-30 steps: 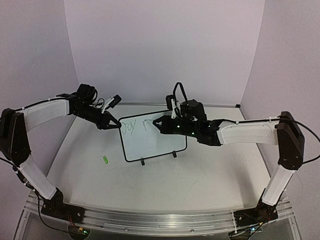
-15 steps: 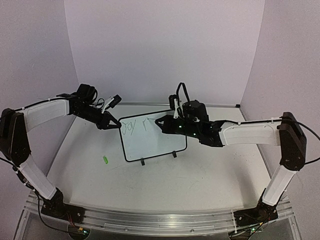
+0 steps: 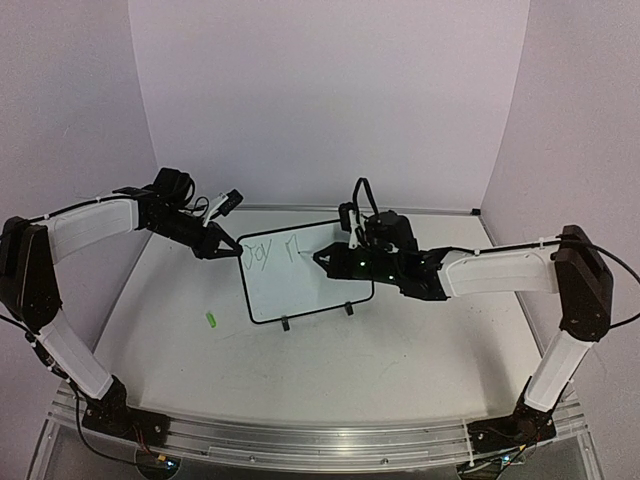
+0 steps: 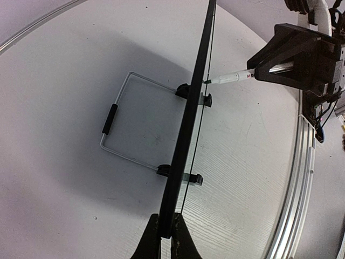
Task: Write a sentence on the whiteboard
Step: Write on the whiteboard with the whiteboard marker without the cap.
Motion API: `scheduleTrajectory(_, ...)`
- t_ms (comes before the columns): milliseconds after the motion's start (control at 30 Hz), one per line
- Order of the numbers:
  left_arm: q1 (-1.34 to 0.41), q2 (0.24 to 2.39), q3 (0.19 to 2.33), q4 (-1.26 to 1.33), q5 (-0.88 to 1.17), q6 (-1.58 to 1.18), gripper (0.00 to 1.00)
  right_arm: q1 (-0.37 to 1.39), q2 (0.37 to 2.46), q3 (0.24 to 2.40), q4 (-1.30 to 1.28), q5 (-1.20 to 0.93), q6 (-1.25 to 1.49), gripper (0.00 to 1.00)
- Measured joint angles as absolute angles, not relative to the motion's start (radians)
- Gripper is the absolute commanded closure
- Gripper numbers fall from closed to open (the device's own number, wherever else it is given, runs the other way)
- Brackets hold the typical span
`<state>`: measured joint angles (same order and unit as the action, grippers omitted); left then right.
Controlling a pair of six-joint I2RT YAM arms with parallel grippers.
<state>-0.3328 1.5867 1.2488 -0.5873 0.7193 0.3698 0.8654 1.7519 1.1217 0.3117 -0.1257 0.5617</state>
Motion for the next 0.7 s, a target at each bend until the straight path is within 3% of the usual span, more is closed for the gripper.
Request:
scheduleTrajectory(400,-0.333,1.587,1.249,-0.588,0.720,0.371,1.00,0.865,1.742,1.121,0.285,-0.175,0.524,1.00)
scheduleTrajectory(700,-0.334,1.586,1.249,-0.589,0.719,0.371,1.00,0.861,1.617,1.120,0.186,-0.254,0.438,1.00)
